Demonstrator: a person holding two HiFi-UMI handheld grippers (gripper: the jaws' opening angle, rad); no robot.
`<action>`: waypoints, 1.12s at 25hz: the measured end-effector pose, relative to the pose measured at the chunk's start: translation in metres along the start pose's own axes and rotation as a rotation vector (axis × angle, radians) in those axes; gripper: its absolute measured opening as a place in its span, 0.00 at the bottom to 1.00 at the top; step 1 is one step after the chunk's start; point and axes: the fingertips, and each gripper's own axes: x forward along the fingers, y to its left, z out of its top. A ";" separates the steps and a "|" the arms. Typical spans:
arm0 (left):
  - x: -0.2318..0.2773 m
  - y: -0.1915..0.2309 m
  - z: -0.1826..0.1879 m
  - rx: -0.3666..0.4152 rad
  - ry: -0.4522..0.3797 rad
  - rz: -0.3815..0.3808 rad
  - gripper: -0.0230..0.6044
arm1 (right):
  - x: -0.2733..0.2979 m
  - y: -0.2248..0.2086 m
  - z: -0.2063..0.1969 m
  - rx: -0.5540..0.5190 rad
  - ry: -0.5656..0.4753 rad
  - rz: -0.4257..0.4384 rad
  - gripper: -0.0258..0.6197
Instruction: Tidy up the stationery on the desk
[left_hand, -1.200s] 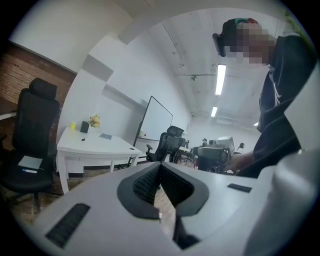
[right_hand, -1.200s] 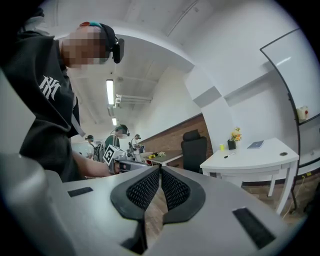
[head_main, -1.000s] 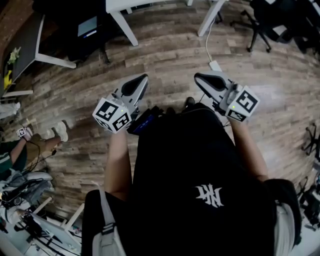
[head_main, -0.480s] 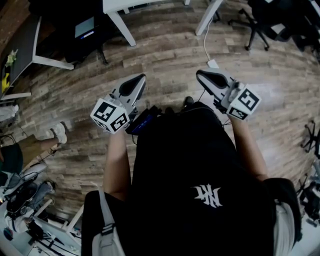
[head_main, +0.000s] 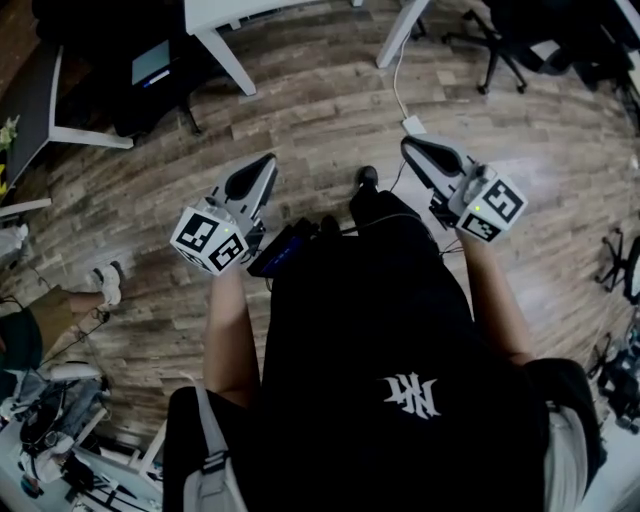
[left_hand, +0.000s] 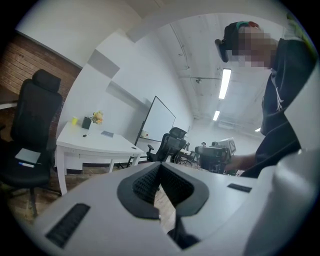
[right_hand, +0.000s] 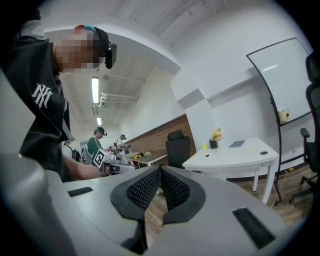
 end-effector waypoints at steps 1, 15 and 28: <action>0.005 0.003 0.001 0.001 0.004 0.001 0.04 | 0.001 -0.005 0.000 0.002 0.005 0.000 0.10; 0.114 0.058 0.034 0.040 0.081 0.048 0.04 | 0.049 -0.111 0.028 -0.176 0.079 0.109 0.10; 0.220 0.075 0.113 0.106 0.053 0.161 0.04 | 0.061 -0.231 0.072 -0.198 0.064 0.251 0.10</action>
